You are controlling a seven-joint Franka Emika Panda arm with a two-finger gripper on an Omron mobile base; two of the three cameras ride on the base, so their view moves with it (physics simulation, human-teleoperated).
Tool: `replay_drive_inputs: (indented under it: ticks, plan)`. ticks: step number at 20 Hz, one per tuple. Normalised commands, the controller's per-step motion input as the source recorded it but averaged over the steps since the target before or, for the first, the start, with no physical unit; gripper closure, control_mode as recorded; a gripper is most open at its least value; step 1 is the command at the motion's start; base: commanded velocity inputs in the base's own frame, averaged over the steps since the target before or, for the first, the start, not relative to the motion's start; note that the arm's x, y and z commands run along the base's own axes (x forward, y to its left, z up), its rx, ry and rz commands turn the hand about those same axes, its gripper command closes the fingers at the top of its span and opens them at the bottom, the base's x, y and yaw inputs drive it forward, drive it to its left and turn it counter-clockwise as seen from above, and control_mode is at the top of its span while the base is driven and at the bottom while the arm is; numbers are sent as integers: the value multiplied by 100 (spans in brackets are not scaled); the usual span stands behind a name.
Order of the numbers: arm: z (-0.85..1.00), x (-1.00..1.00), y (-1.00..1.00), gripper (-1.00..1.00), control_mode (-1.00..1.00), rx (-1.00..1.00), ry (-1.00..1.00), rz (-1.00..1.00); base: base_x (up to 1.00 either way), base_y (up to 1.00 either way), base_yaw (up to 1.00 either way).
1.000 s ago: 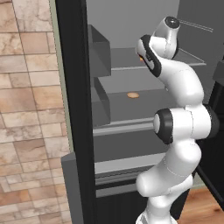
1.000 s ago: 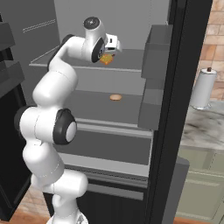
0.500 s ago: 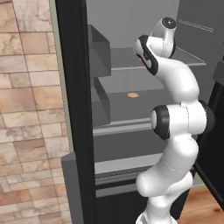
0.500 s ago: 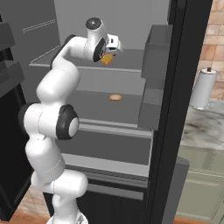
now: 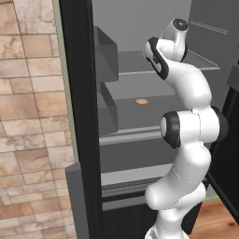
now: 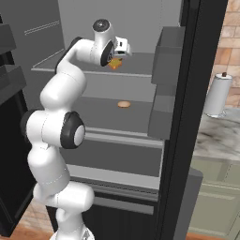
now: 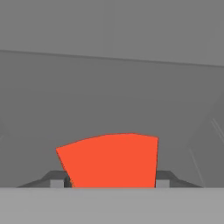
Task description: Pick the cheese from the fridge and the cheese grater from the cabinet and place them next to the salad bowl.
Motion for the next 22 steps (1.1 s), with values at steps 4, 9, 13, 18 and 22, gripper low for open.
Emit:
replay_drive_inputs:
  ticks: [4,9,13,18,22]
  plan:
    - [-16,-2,-5,100,-100,0,0,0,0,0,0]
    - [-8,-30,0,100,-100,3,-2,1,0,0,0]
    - [0,-60,3,100,-100,1,-4,0,0,0,0]
    - [0,-73,8,100,-100,2,-6,0,0,0,0]
    - [0,-78,17,100,-100,1,-8,0,0,0,0]
